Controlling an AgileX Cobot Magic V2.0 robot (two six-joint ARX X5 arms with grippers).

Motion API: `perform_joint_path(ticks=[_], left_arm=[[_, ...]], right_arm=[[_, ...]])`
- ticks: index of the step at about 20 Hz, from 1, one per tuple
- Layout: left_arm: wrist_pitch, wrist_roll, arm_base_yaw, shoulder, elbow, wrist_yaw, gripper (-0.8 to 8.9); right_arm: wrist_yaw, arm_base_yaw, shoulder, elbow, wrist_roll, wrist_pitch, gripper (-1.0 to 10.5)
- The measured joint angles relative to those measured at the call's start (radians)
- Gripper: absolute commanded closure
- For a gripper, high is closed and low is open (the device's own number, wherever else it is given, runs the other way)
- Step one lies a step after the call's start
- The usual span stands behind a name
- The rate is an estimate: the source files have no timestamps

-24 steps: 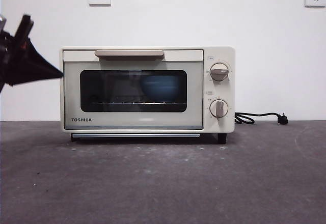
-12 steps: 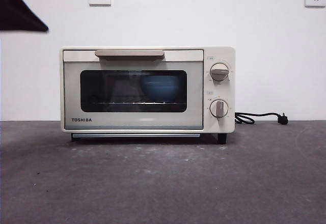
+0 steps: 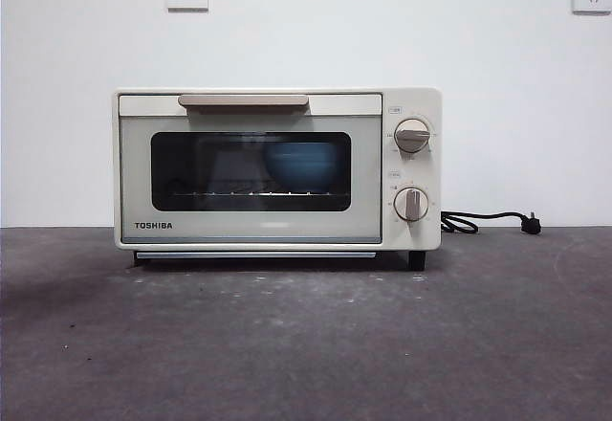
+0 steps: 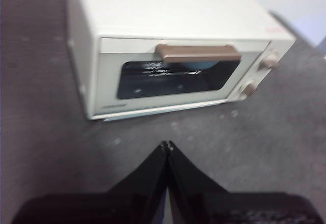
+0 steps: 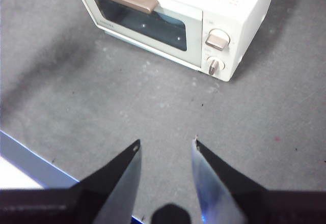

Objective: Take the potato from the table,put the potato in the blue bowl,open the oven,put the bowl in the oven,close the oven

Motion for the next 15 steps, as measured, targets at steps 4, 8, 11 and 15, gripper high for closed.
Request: perform_joint_path(ticks=[4, 8, 11, 15], left_arm=[[-0.163, 0.061, -0.014, -0.016, 0.116, -0.050, 8.21], [-0.217, 0.089, -0.019, -0.019, 0.186, -0.053, 8.21], [-0.221, 0.096, -0.020, -0.018, 0.192, -0.053, 8.21], [-0.222, 0.096, -0.020, -0.014, 0.192, -0.053, 8.21]], right_arm=[[0.000, 0.000, 0.010, 0.000, -0.007, -0.010, 7.8], [0.000, 0.000, 0.019, 0.000, -0.011, -0.014, 7.9], [0.000, 0.000, 0.022, 0.000, -0.011, -0.015, 7.9], [0.000, 0.000, 0.022, 0.000, -0.014, -0.020, 9.6]])
